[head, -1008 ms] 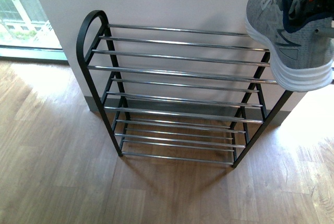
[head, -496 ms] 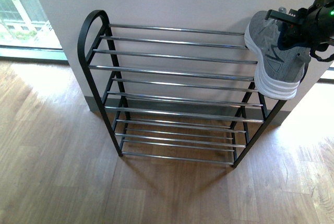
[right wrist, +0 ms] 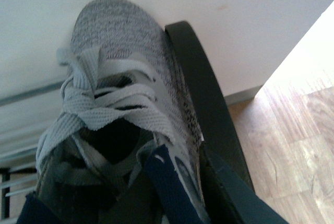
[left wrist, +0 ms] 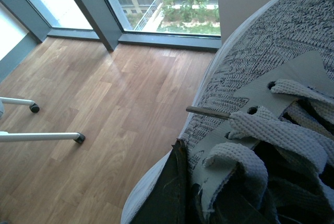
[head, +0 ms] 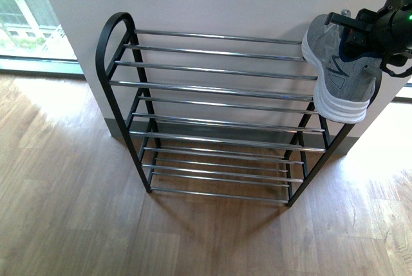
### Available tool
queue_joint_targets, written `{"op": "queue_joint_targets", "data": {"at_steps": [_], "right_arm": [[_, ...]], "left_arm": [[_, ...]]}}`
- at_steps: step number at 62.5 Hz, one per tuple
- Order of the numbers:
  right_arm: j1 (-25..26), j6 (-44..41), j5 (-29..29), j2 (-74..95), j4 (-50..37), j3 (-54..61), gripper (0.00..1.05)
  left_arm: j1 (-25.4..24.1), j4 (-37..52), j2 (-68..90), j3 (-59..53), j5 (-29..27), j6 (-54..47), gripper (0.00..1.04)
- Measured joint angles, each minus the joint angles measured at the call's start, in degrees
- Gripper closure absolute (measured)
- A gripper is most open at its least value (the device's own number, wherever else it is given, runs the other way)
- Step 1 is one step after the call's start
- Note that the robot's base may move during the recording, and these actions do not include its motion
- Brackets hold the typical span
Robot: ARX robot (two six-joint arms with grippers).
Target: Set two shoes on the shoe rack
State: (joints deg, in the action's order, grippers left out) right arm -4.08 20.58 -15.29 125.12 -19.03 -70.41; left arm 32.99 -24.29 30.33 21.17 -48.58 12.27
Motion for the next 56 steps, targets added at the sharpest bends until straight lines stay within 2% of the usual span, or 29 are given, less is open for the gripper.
{"op": "queue_joint_targets", "data": {"at_steps": [10, 21, 27, 28, 30, 33, 37, 42, 46, 56], "right_arm": [[1.4, -3.0, 2.0, -8.0, 2.7, 5.2, 0.52], [3.8, -6.9, 5.0, -19.5, 11.5, 9.9, 0.22], [4.0, -7.8, 5.4, -21.2, 11.6, 10.2, 0.08], [4.0, -8.0, 6.1, -21.1, 10.5, 10.6, 0.09], [4.1, -10.3, 9.3, -20.4, 2.3, 13.2, 0.13], [4.2, -13.8, 13.8, -19.6, -14.0, 18.9, 0.22], [4.0, -16.6, 15.3, -19.4, -29.4, 26.6, 0.32], [3.9, -18.6, 15.5, -22.2, -43.7, 35.0, 0.48], [4.1, -19.1, 15.3, -26.1, -47.3, 38.4, 0.58], [4.1, -19.8, 15.3, -33.2, -48.5, 45.7, 0.83]], "left_arm": [[0.0, 0.0, 0.0, 0.0, 0.0, 0.0, 1.04], [0.0, 0.0, 0.0, 0.0, 0.1, 0.0, 1.04], [0.0, 0.0, 0.0, 0.0, 0.1, 0.0, 1.04], [0.0, 0.0, 0.0, 0.0, 0.1, 0.0, 1.04], [0.0, 0.0, 0.0, 0.0, 0.1, 0.0, 1.04], [0.0, 0.0, 0.0, 0.0, 0.0, 0.0, 1.04], [0.0, 0.0, 0.0, 0.0, 0.0, 0.0, 1.04], [0.0, 0.0, 0.0, 0.0, 0.1, 0.0, 1.04], [0.0, 0.0, 0.0, 0.0, 0.1, 0.0, 1.04], [0.0, 0.0, 0.0, 0.0, 0.1, 0.0, 1.04]]}}
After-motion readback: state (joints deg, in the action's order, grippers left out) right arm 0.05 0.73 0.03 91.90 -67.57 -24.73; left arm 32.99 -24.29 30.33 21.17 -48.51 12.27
